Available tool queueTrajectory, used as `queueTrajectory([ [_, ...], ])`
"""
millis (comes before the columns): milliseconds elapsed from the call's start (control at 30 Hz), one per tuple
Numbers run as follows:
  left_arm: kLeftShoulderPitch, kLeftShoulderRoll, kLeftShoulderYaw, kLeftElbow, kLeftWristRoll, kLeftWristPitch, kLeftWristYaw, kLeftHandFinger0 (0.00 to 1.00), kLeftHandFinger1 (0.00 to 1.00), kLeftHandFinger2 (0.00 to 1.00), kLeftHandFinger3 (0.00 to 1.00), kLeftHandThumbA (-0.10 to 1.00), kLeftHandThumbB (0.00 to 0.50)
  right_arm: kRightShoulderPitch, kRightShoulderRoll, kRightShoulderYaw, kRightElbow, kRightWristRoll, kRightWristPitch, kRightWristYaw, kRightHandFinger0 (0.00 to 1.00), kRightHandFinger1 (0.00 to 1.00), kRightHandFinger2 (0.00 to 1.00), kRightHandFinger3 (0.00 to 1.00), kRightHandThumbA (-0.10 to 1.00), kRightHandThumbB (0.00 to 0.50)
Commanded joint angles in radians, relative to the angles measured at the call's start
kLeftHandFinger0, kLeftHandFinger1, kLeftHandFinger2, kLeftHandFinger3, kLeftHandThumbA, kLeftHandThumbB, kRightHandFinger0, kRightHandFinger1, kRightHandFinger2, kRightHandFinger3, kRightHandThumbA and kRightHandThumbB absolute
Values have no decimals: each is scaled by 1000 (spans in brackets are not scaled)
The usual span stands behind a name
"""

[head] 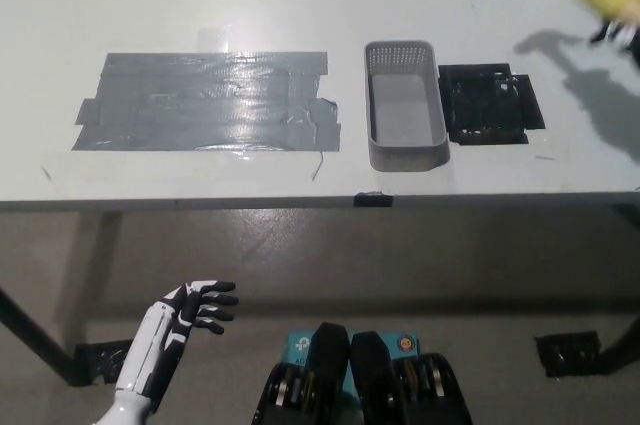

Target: The robot picks the hammer with right hand and hits the black area on the desk and places it back.

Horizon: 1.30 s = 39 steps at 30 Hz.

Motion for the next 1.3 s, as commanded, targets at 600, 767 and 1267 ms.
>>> queueTrajectory([
  [600, -8, 14, 2, -23, 9, -38, 1, 510, 529, 588, 633, 992, 80, -9, -94, 414, 91, -360, -272, -155, 50, 701, 1000, 1000, -100, 115],
  [767, -8, 13, -1, -23, 14, -36, 1, 526, 523, 576, 631, 992, 83, -29, -92, 371, 64, -350, -251, -152, 29, 580, 926, 836, -100, 129],
  [1267, 1, 11, 1, -29, 5, -39, 0, 509, 527, 579, 626, 984, 73, -49, 88, 71, 221, -222, -242, -308, 251, 701, 977, 961, -100, 147],
])
